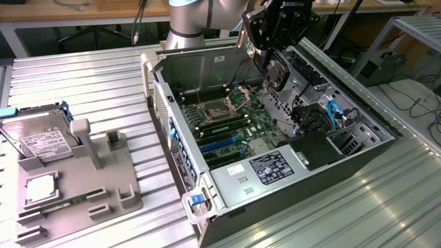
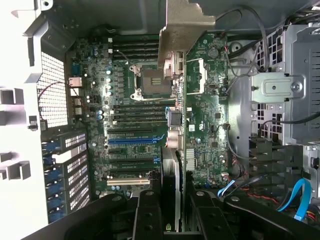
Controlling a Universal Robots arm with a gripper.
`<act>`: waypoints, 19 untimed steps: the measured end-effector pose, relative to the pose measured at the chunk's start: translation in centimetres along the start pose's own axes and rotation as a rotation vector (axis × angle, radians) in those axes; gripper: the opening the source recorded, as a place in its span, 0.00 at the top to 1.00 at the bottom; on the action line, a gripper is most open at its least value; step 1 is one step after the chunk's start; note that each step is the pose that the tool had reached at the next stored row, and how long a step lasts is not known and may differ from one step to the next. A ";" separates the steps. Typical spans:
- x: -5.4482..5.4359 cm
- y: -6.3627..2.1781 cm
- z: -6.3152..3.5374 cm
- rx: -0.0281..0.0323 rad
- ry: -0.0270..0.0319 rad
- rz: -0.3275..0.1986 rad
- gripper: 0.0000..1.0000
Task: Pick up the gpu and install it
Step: 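Insert the gpu into the slot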
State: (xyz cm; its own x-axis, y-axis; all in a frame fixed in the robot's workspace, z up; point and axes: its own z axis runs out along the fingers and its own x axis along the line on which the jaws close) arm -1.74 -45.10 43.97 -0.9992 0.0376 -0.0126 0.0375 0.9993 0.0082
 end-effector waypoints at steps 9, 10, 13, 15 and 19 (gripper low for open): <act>0.1 -0.01 0.00 -0.0014 0.0009 -0.105 0.73; 0.1 -0.01 0.00 -0.0017 0.0011 -0.134 0.73; 0.1 0.00 0.00 -0.0023 0.0016 -0.183 0.73; 0.1 -0.01 0.00 -0.0028 0.0019 -0.224 0.73; 0.1 -0.01 0.00 -0.0036 0.0024 -0.285 0.73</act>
State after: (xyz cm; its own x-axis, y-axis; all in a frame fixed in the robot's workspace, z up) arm -1.84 -45.11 43.97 -0.9694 -0.2452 -0.0125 -0.2454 0.9694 0.0083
